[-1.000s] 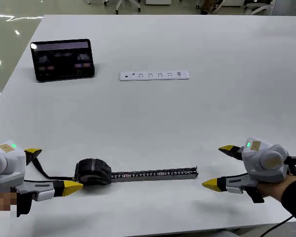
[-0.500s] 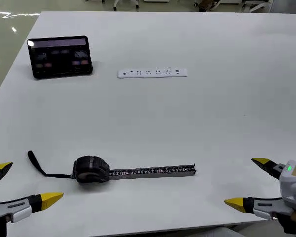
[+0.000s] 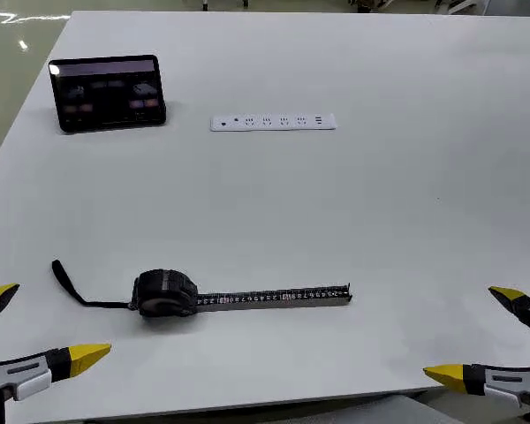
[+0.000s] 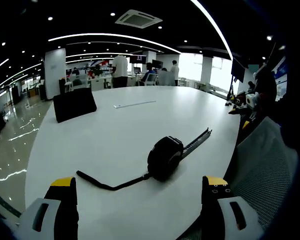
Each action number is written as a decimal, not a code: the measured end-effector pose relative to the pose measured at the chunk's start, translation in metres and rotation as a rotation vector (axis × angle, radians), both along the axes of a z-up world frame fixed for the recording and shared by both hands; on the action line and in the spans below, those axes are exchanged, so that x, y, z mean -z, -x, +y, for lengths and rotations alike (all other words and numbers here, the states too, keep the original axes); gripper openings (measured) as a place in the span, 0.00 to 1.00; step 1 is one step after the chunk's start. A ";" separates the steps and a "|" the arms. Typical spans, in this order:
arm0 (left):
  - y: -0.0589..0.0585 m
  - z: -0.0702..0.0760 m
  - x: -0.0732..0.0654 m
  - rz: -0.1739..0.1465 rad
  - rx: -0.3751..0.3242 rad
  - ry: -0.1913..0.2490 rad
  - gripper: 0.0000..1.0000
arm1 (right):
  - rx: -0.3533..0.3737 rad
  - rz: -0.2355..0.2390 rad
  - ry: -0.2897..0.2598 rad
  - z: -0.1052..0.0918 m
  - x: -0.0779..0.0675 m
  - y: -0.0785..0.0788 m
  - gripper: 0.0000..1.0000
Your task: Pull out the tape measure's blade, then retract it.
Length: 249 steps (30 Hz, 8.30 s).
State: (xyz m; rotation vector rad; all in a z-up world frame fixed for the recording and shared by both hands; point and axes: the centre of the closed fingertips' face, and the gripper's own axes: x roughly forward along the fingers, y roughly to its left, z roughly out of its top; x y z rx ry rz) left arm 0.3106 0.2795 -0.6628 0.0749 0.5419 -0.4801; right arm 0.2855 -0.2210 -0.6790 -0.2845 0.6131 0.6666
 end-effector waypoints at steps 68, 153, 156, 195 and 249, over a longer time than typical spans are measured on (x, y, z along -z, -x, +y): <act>-0.059 -0.101 -0.001 0.053 -0.169 -0.018 1.00 | -0.314 0.041 0.098 0.059 -0.003 -0.048 0.99; -0.062 -0.099 0.065 0.090 -0.418 0.046 0.63 | -0.801 0.260 0.405 0.121 0.082 -0.070 0.11; -0.061 -0.098 0.065 0.100 -0.418 0.038 0.62 | -0.797 0.252 0.401 0.121 0.082 -0.071 0.11; -0.060 -0.097 0.066 0.137 -0.404 0.043 0.60 | -0.745 0.255 0.380 0.131 0.083 -0.076 0.11; -0.061 -0.097 0.067 0.147 -0.395 0.046 0.60 | -0.744 0.256 0.334 0.160 0.083 -0.077 0.11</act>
